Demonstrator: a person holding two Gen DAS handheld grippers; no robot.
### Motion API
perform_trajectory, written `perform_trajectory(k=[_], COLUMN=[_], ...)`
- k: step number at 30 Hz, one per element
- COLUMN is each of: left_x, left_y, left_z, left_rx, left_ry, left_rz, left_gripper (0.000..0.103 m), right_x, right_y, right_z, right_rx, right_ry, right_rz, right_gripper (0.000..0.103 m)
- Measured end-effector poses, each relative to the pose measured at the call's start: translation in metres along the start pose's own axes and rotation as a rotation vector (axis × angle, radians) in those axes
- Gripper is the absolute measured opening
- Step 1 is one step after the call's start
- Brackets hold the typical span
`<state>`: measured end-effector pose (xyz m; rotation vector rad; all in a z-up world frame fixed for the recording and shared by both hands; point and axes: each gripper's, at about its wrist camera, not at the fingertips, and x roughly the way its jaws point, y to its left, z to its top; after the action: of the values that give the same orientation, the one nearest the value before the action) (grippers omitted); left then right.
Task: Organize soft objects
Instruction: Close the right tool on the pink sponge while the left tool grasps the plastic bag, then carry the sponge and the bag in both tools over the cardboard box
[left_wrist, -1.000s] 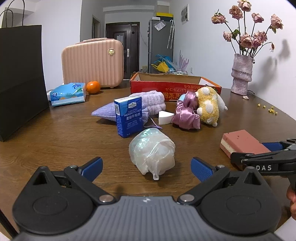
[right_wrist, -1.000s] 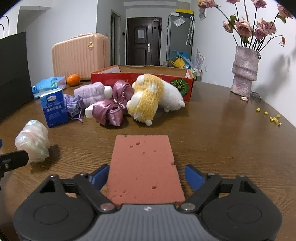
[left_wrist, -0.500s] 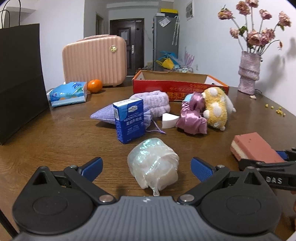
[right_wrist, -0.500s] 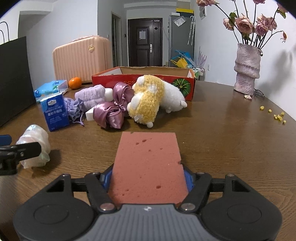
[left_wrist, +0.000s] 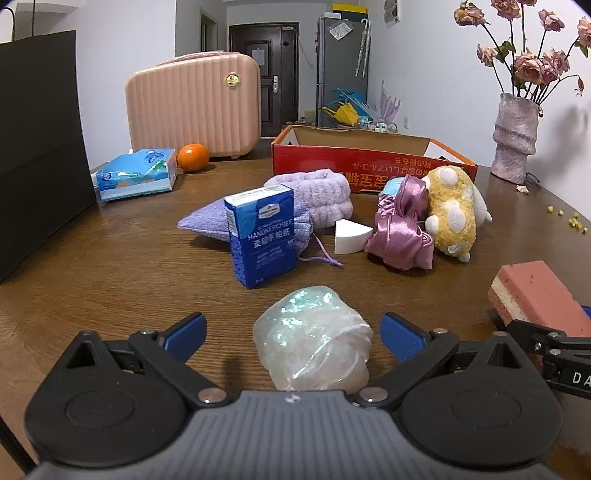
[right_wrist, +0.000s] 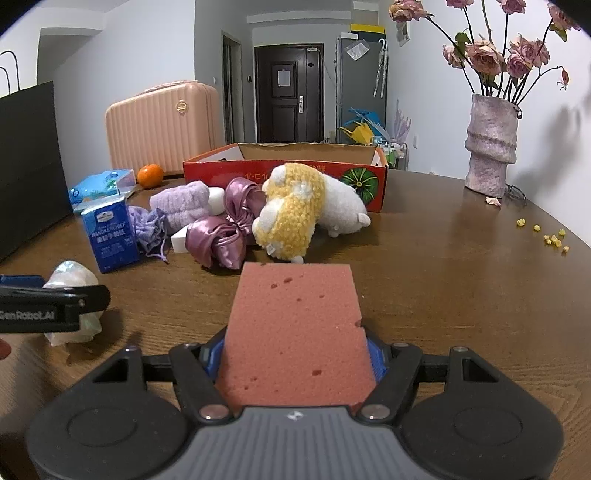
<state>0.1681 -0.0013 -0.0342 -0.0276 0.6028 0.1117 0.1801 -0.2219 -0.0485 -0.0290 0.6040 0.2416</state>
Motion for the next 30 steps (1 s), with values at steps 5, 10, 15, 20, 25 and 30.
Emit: perform_trajectory(k=[5, 10, 15, 20, 25, 30], left_x=[0.004, 0.007, 0.006, 0.004, 0.001, -0.003], left_y=[-0.002, -0.004, -0.005, -0.005, -0.005, -0.004], left_z=[0.0, 0.0, 0.0, 0.002, 0.004, 0.009], left_rx=[0.007, 0.01, 0.017, 0.016, 0.022, 0.024], left_ry=[0.014, 0.032, 0.035, 0.033, 0.022, 0.003], left_rz=[-0.026, -0.06, -0.075, -0.083, -0.089, -0.097], left_gripper=[0.084, 0.062, 0.051, 0.05, 0.049, 0.048], right_x=[0.0, -0.001, -0.001, -0.002, -0.002, -0.004], right_y=[0.0, 0.0, 0.0, 0.001, 0.002, 0.002], right_z=[0.002, 0.004, 0.006, 0.007, 0.01, 0.015], right_rx=[0.0, -0.001, -0.005, -0.009, -0.01, -0.012], right_ry=[-0.006, -0.01, -0.014, -0.02, -0.026, -0.038], right_rz=[0.001, 0.001, -0.002, -0.003, -0.006, -0.009], right_gripper=[0.069, 0.069, 0.069, 0.069, 0.069, 0.069])
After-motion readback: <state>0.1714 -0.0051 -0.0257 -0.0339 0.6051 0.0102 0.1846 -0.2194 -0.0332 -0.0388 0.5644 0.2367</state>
